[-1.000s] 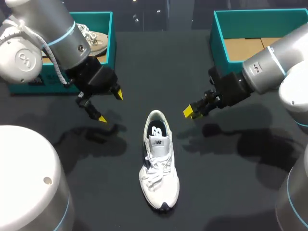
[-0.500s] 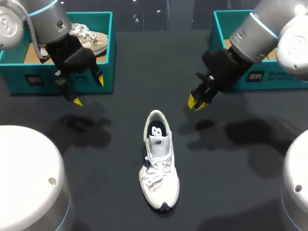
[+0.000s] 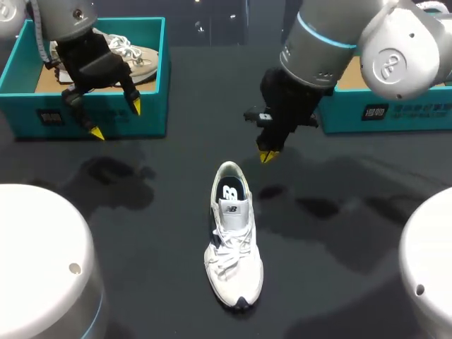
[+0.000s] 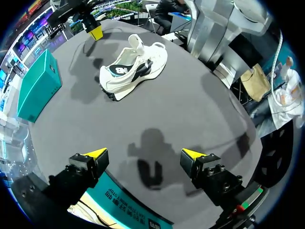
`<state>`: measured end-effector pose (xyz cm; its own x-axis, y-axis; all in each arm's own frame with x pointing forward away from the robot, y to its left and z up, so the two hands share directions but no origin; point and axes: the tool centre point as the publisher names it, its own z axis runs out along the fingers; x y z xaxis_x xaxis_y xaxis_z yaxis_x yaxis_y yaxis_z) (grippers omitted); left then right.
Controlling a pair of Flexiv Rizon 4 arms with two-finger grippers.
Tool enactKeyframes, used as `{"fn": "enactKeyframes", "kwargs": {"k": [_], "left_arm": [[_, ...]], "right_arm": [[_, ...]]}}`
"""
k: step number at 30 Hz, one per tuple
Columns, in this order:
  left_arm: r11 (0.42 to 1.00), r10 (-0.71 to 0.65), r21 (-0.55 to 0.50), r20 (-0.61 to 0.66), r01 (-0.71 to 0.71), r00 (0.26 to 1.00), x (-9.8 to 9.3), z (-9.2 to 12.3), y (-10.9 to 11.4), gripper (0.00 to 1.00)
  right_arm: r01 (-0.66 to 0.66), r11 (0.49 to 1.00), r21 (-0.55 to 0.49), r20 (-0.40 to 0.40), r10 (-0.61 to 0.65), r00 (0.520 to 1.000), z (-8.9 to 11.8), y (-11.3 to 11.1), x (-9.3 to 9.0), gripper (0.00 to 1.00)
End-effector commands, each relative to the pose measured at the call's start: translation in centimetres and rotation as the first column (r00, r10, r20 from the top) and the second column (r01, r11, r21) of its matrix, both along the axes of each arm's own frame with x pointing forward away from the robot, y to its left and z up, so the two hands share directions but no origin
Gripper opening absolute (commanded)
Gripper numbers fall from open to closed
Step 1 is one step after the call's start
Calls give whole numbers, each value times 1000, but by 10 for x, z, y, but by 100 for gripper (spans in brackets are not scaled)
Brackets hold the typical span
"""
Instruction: Take the shoe out of the shoebox, open the shoe tongue, remove and reinsert the insole, then place the shoe into the shoebox
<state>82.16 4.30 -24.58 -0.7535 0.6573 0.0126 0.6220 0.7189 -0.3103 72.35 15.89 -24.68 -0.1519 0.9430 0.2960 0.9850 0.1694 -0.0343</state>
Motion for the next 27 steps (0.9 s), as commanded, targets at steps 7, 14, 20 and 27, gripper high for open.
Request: {"fn": "enactKeyframes", "kwargs": {"k": [7,14,20,27], "left_arm": [[995,-97,26,29,96,995,15,6,15,100],[981,-186,69,57,182,981,37,11,36,100],[975,-216,69,50,213,975,40,12,39,100],[975,-216,69,50,213,975,40,12,39,100]], "right_arm": [[33,994,-100,55,-28,998,-6,29,-2,0],[120,971,-205,117,-97,988,-17,54,-12,0],[166,945,-282,125,-136,983,-22,59,-15,0],[166,945,-282,125,-136,983,-22,59,-15,0]]}}
